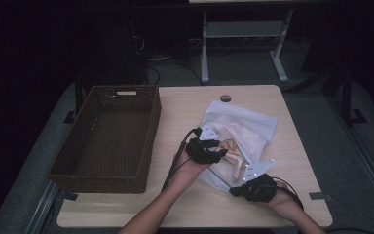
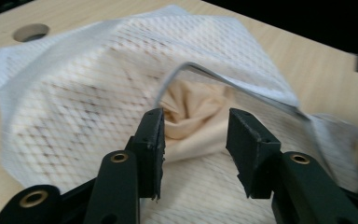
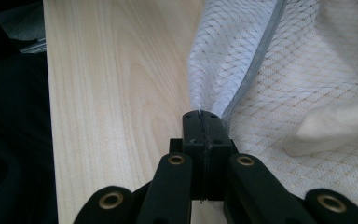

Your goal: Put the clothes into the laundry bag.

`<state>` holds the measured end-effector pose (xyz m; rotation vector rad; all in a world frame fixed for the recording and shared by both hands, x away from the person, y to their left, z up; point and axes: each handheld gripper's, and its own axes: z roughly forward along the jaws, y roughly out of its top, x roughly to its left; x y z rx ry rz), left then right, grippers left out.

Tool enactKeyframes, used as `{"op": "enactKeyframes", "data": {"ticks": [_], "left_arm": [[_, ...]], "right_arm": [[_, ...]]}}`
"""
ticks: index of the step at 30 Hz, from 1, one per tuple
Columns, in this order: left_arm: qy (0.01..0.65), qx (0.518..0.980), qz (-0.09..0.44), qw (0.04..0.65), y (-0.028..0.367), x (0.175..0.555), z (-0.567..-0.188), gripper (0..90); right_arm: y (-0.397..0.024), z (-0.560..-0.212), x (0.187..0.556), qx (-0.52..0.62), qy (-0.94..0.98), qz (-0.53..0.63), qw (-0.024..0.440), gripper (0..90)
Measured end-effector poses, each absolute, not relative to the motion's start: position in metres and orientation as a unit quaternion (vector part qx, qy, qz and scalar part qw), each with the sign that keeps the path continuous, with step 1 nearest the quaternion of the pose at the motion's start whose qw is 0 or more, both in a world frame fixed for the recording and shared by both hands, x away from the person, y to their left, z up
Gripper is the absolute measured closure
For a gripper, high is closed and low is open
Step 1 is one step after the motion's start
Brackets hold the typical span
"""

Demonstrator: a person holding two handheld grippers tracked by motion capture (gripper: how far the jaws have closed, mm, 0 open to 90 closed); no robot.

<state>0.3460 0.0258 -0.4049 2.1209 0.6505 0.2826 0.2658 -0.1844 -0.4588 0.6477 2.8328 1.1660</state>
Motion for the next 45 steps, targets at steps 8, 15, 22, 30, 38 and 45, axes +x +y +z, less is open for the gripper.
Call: {"op": "enactKeyframes", "data": {"ticks": [8,15,22,30,38,45], "left_arm": [[0.262,0.861,0.129,0.416,0.007,0.373,-0.419,70.9],[0.237,0.852,0.112,0.454,0.029,0.342,-0.402,88.7],[0.197,0.879,0.09,0.425,0.055,0.298,-0.412,88.4],[0.187,0.905,0.023,0.38,0.056,0.298,-0.449,88.2],[0.175,0.91,-0.004,0.375,0.051,0.294,-0.453,86.4],[0.196,0.897,-0.01,0.396,0.058,0.291,-0.445,60.2]], "right_arm": [[-0.185,-0.458,0.265,0.207,0.905,0.373,0.009,89.8],[-0.186,-0.458,0.264,0.207,0.904,0.374,0.008,89.7],[-0.188,-0.459,0.266,0.216,0.902,0.374,0.013,89.6],[-0.193,-0.459,0.267,0.228,0.899,0.373,0.016,89.6],[-0.21,-0.457,0.269,0.244,0.894,0.374,0.029,89.5],[-0.217,-0.448,0.264,0.255,0.885,0.388,0.035,72.8]]}}
